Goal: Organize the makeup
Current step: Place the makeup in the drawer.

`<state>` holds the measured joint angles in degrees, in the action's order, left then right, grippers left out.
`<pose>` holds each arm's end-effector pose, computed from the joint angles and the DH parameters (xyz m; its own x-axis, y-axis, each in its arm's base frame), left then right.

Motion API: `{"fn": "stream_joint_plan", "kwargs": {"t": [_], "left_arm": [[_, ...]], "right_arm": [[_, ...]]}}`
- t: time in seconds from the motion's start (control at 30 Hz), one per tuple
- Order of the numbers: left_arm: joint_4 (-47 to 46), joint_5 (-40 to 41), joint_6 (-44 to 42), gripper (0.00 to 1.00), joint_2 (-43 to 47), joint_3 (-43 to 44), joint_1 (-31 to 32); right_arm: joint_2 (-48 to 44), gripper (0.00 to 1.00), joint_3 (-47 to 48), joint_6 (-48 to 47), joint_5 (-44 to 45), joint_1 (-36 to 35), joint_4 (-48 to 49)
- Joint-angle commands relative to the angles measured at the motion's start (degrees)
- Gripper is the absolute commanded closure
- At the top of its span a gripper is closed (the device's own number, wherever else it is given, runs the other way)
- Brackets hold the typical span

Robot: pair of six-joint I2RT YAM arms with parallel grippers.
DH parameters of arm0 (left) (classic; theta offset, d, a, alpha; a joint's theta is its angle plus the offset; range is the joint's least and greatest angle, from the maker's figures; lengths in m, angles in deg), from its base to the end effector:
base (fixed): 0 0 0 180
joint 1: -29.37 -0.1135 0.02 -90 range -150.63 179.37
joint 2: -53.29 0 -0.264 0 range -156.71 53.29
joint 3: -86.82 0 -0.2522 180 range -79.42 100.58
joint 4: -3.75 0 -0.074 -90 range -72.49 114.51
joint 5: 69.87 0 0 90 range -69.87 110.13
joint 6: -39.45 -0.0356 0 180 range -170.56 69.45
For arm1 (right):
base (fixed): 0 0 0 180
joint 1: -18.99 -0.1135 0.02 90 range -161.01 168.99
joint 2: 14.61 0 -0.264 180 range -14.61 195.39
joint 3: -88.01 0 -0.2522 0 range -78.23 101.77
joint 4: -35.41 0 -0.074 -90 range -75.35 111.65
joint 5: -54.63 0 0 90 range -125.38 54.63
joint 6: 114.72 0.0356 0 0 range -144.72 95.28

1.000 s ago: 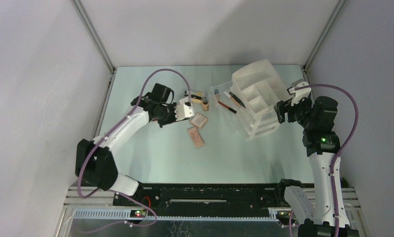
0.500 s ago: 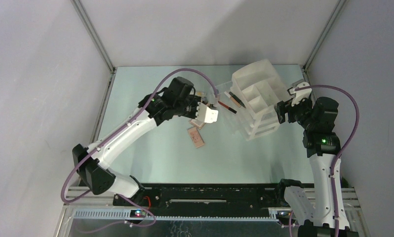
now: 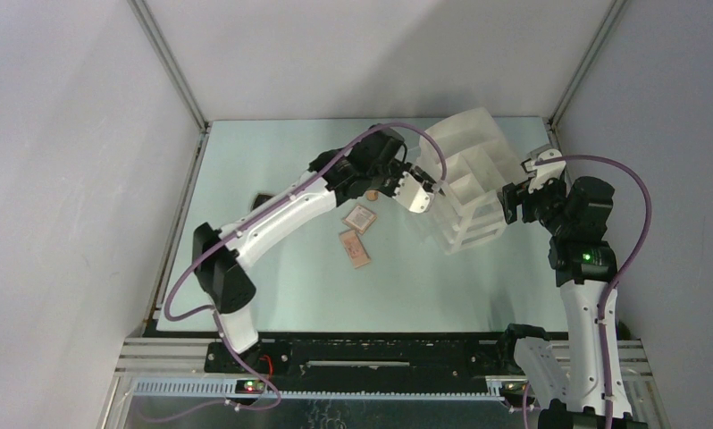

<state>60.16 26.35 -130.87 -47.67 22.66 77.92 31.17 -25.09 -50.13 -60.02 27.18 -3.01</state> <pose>0.2649 -0.2941 0.3649 0.6078 0.7922 -0.0551 0.5489 -0.3690 0.7500 0.1730 -0.0099 0.3619 -0.1523 -0.3721 -0.9156 -0.3654 0.8820 -0.2977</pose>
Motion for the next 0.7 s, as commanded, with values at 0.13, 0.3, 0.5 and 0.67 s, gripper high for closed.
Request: {"fn": "stream_joint_plan", "kwargs": {"t": [0.13, 0.3, 0.5, 0.67], "left_arm": [[-1.60, 1.66, -6.76, 1.00, -6.05, 7.33, 0.94], [-1.67, 2.32, -7.18, 0.97, -9.16, 9.28, 1.34], [-1.69, 2.23, -7.40, 0.93, -9.96, 8.72, 1.48], [-1.08, 2.65, -7.23, 0.82, -9.93, 8.43, 1.58]], "right_arm": [[-0.92, 0.20, -0.32, -0.47, -0.67, 0.25, 0.96], [-0.86, 0.20, -0.32, -0.52, -0.58, 0.25, 0.94], [-0.97, 0.20, -0.32, -0.50, -0.66, 0.34, 0.92], [-1.12, 0.20, -0.32, -0.48, -0.67, 0.42, 0.90]]}}
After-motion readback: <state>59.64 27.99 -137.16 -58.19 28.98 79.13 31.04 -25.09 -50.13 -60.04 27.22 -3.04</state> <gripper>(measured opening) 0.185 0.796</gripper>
